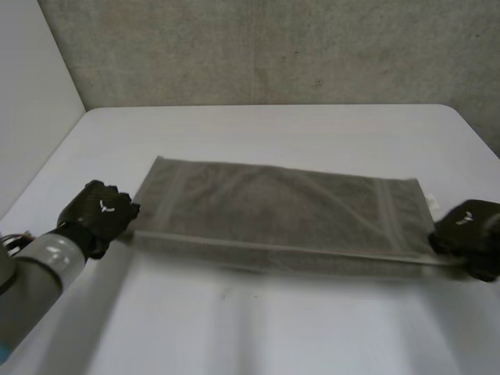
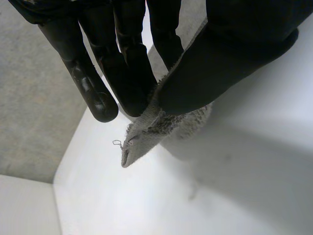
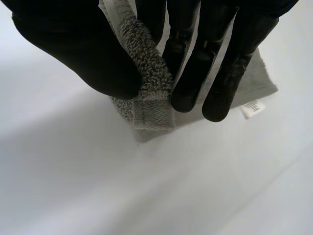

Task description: Fold the towel.

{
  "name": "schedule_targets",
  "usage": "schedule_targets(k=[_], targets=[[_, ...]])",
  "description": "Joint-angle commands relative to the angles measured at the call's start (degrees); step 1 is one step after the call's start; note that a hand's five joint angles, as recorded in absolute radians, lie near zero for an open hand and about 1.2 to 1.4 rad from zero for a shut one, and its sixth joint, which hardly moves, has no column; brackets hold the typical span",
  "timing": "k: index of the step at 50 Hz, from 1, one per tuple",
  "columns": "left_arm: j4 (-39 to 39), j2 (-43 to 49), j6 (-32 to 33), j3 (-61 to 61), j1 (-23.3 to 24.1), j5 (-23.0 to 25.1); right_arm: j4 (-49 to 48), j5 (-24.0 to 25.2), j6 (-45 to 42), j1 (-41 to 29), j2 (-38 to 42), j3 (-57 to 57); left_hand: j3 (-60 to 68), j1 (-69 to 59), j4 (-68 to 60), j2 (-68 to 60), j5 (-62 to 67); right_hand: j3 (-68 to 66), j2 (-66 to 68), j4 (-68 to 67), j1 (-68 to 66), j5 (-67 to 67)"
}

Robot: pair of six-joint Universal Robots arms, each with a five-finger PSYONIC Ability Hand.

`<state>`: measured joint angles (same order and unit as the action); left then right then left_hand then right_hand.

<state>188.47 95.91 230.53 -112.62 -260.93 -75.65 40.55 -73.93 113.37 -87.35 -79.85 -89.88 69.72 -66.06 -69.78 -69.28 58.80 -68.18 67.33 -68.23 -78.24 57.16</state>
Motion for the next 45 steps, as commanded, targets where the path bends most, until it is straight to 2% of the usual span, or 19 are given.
schedule_targets(k=[1,4,6,7,13,14,17,19,20,22,30,34,35,36,37,38,41,42,45], targets=[[-8.0,-7.2,0.7,-2.0,-2.0,5.9,0.6,3.3,-3.6,4.5,-5.3,-1.0,10.3,-13.9,-10.2,-10.7,11.2,-11.8,12.7,-11.8,-1.8,12.8],[-7.3,-6.6,1.3,-0.6,-2.5,7.3,-3.1,4.6,-1.9,4.3,-3.8,-0.7,10.3,-13.9,-10.2,-10.7,11.2,-11.8,12.7,-11.8,-1.8,12.8],[-4.8,-2.6,1.4,3.3,-2.3,6.9,-8.4,4.4,2.4,4.1,2.1,1.1,10.3,-13.9,-10.2,-10.7,11.2,-11.8,12.7,-11.8,-1.8,12.8],[-4.8,-2.6,1.4,3.3,-2.3,6.9,-8.5,4.4,2.4,4.1,2.2,1.1,10.3,-13.9,-10.2,-10.7,11.2,-11.8,12.7,-11.8,-1.8,12.8],[-1.8,10.4,0.9,15.6,0.7,6.3,-15.6,1.0,9.7,-1.2,13.2,8.8,10.3,-13.9,-10.2,-10.7,11.2,-11.8,12.7,-11.8,-1.8,12.8],[-1.5,14.5,0.8,19.7,1.5,5.4,-16.1,-0.8,10.5,-2.6,16.1,11.2,10.3,-13.9,-10.2,-10.7,11.2,-11.8,12.7,-11.8,-1.8,12.8],[-1.5,18.4,0.8,24.1,2.5,3.8,-16.7,-2.4,11.3,-3.8,18.6,13.5,10.3,-13.9,-10.2,-10.7,11.2,-11.8,12.7,-11.8,-1.8,12.8],[-1.5,26.1,0.8,33.4,4.7,-0.2,-19.3,-4.3,13.7,-5.1,22.6,17.7,10.3,-13.9,-10.2,-10.7,11.2,-11.8,12.7,-11.8,-1.8,12.8],[-1.5,26.2,0.8,33.4,4.7,-0.2,-19.3,-4.3,13.7,-5.1,22.6,17.7,10.3,-13.9,-10.2,-10.7,11.2,-11.8,12.7,-11.8,-1.8,12.8],[-1.5,33.2,0.7,42.4,6.0,-3.3,-24.1,-5.1,17.3,-6.2,26.4,21.8,10.3,-13.9,-10.2,-10.7,11.2,-11.8,12.7,-11.8,-1.8,12.8],[-2.5,46.5,0.7,61.1,8.2,-6.8,-31.4,-7.8,20.0,-7.9,32.7,29.1,10.3,-13.9,-10.2,-10.7,11.2,-11.8,12.7,-11.8,-1.8,12.8],[-3.5,49.7,0.7,65.2,8.6,-7.7,-32.9,-9.7,19.9,-8.7,35.0,31.5,10.3,-13.9,-10.2,-10.7,11.2,-9.7,10.5,-9.6,0.4,10.7],[-4.2,50.8,0.8,66.3,8.7,-7.8,-32.9,-10.4,19.7,-8.9,36.2,32.4,10.3,-13.9,-10.2,-10.7,11.2,46.6,-45.7,46.6,56.7,-45.6],[-4.3,50.8,0.8,66.3,8.7,-7.8,-32.9,-10.4,19.7,-8.9,36.2,32.4,10.3,-13.9,-10.2,-10.7,11.2,47.2,-46.3,47.2,57.2,-46.1],[-4.6,51.4,0.9,66.7,8.9,-8.0,-32.9,-10.9,19.6,-8.9,37.0,32.8,-33.7,30.0,33.7,33.2,-32.7,58.2,-57.3,58.2,68.2,-57.2],[-4.7,51.6,0.8,66.7,9.6,-8.1,-32.9,-11.1,19.6,-9.0,37.7,33.0,-57.9,54.3,58.0,57.5,-57.0,58.2,-57.3,58.2,68.2,-57.2],[-4.6,51.6,0.7,66.7,10.2,-8.0,-32.8,-11.2,20.0,-9.3,37.5,33.0,-55.1,51.5,55.2,54.7,-54.2,58.2,-57.3,58.2,68.2,-57.2],[-4.6,51.4,0.6,66.7,10.6,-7.9,-32.8,-11.2,20.0,-9.3,37.5,33.0,-59.7,56.1,59.8,59.3,-58.8,58.2,-57.3,58.2,68.2,-57.2],[-4.6,50.8,0.4,66.7,10.9,-8.0,-32.8,-11.1,21.4,-9.8,35.6,32.1,-59.7,56.1,59.8,59.3,-58.8,58.2,-57.3,58.2,68.2,-57.2]])
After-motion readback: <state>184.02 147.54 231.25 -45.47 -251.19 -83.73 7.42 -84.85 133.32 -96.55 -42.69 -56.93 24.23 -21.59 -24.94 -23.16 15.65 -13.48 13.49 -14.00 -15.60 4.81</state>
